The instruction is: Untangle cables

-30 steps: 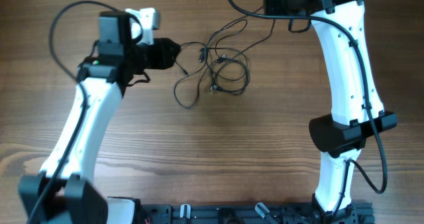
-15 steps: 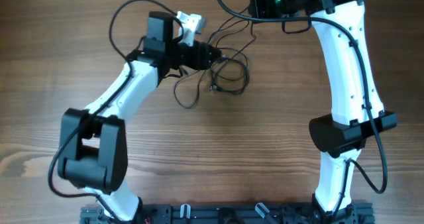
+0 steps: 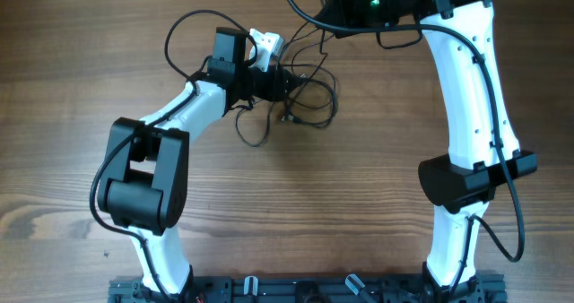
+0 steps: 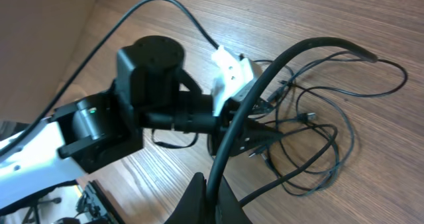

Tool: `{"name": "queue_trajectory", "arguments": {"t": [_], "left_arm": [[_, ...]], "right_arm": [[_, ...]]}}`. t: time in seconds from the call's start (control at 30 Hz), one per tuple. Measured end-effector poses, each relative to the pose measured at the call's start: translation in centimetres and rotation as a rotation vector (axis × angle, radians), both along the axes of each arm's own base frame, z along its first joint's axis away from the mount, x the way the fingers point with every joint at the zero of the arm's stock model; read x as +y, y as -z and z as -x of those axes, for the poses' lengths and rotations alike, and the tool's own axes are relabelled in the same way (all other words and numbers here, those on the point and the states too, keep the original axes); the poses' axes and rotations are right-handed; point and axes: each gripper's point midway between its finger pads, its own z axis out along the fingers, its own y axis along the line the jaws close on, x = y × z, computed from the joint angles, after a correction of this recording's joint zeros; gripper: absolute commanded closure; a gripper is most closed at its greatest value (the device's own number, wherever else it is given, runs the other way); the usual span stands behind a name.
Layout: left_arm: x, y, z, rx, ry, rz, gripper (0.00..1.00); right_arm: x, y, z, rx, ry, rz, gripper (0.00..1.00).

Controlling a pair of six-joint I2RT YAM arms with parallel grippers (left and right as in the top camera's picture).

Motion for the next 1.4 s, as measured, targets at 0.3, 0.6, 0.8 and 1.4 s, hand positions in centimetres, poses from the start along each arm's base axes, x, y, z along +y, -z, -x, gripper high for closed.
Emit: {"name": "queue_trajectory", "arguments": {"t": [0.3,0.6,0.8,1.4], "left_arm": [[0.3,1.1,-0.1,0.011,-0.014,-0.023,0.49],[0.7,1.9,-0.4,0.014,-0.037,-0.055,0.53],[0.9,3.9,-0.2,0.046,-0.040,-0.075,0.66],[1.4,5.2,0.0,0.060,-0.048,-0.125,0.96]], "right_arm": [[0.2,-0.1,0.1,0.004,-0.009,-0.014,0.96],[0.2,-0.1,0.2,0.004,-0.009,-0.014,0.96],[0.3,-0.2,0.1,0.003,-0.012,-0.020,0.96],[-0.8,0.3,-1.1,-0.018,0.066,0.042,0.96]]}}
